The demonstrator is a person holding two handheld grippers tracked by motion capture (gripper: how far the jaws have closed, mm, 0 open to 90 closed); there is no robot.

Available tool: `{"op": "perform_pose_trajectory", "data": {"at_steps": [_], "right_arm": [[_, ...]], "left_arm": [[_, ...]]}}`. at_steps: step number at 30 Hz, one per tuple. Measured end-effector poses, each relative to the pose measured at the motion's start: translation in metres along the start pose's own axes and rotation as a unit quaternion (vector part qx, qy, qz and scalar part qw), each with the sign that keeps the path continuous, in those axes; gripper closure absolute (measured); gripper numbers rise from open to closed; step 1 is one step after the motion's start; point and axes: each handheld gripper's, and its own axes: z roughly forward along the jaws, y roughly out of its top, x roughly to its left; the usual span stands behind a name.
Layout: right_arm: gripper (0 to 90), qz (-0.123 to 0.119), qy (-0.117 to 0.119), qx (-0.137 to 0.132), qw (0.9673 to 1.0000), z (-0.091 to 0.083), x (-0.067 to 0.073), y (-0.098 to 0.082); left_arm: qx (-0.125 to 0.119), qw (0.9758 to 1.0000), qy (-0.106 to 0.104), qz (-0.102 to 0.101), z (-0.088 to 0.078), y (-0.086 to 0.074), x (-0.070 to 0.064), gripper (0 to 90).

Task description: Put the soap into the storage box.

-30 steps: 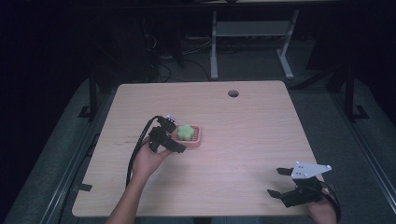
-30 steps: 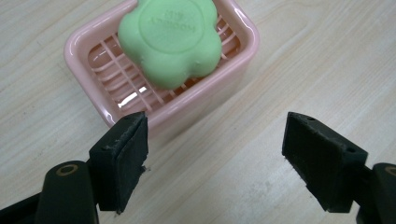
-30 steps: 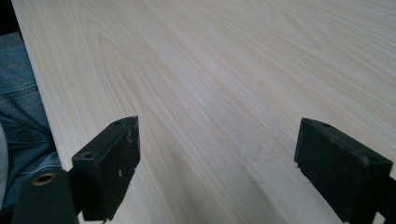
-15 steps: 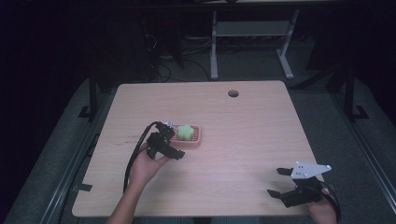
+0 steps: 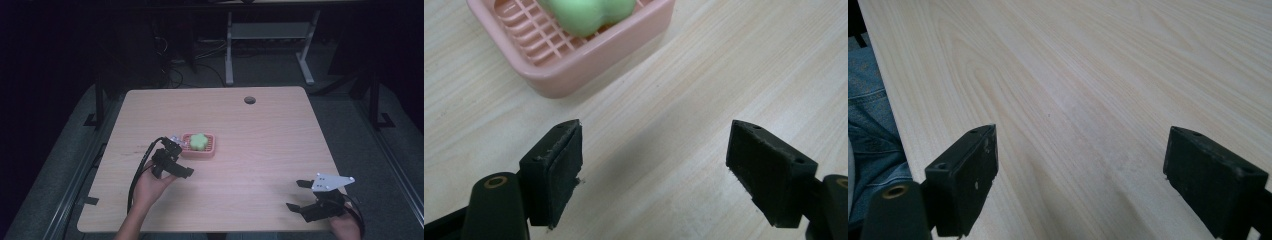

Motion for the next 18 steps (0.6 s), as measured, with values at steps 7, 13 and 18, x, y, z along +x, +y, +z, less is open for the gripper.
{"op": "perform_pose_trajectory", "data": {"at_steps": [7, 13, 18], "right_arm": [[13.8, 0.003, 0.0, 0.002, 1.0, 0.001, 0.0, 0.0], [13.8, 0.003, -0.001, 0.003, 1.0, 0.0, 0.0, -0.001], [13.8, 0.003, -0.001, 0.004, 1.0, 0.001, 0.0, -0.001]], "left_arm": [[-0.007, 1.0, 0.0, -0.004, -0.002, -0.008, -0.002, 22.0], [-0.008, 1.0, 0.001, -0.004, -0.004, -0.014, -0.004, 21.8], [-0.007, 1.0, 0.002, -0.005, -0.003, -0.023, -0.004, 21.8]]}}
